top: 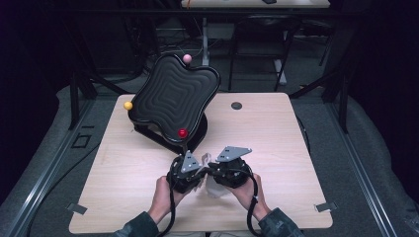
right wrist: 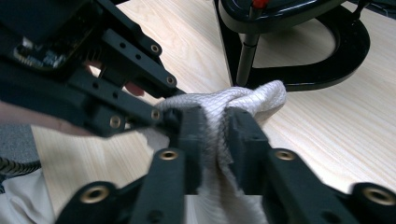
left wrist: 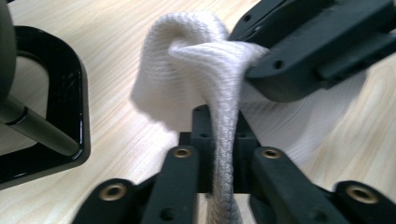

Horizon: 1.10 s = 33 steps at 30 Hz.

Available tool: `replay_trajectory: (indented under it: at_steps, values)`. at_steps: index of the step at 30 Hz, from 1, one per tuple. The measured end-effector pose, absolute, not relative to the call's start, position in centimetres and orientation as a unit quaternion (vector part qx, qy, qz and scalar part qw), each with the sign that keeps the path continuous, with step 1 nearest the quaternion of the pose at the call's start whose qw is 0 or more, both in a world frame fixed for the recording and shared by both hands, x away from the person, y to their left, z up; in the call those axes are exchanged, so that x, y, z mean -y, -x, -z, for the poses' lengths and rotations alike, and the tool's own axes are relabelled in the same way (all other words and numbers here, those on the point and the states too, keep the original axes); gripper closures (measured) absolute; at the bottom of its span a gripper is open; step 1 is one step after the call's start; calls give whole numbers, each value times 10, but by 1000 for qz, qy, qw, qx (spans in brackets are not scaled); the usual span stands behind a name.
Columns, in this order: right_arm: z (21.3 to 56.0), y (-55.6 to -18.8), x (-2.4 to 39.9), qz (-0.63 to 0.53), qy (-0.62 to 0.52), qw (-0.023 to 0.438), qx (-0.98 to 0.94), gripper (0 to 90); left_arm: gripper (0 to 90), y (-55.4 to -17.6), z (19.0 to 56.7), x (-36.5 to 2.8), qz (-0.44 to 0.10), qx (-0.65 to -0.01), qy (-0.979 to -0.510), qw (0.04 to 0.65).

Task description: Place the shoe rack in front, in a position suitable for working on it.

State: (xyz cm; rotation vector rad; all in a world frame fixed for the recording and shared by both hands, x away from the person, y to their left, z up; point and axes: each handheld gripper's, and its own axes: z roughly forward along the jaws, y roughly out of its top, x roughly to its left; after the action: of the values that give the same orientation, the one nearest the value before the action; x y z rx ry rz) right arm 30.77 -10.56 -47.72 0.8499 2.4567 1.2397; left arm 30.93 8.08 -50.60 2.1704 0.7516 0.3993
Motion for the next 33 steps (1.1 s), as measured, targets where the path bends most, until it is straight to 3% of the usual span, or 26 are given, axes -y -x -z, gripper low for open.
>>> replay_trajectory:
  at_steps: [2,13,33]
  values:
    - [476,-309,112,-439,-292,127,-840,612,865,-310,505,-85,-158,-298,-856,393]
    - [475,-316,142,-430,-334,154,-824,349,867,-311,491,-111,-165,-319,-846,394]
    - [489,-330,160,-403,-371,166,-820,243,867,-306,464,-202,-214,-407,-798,388]
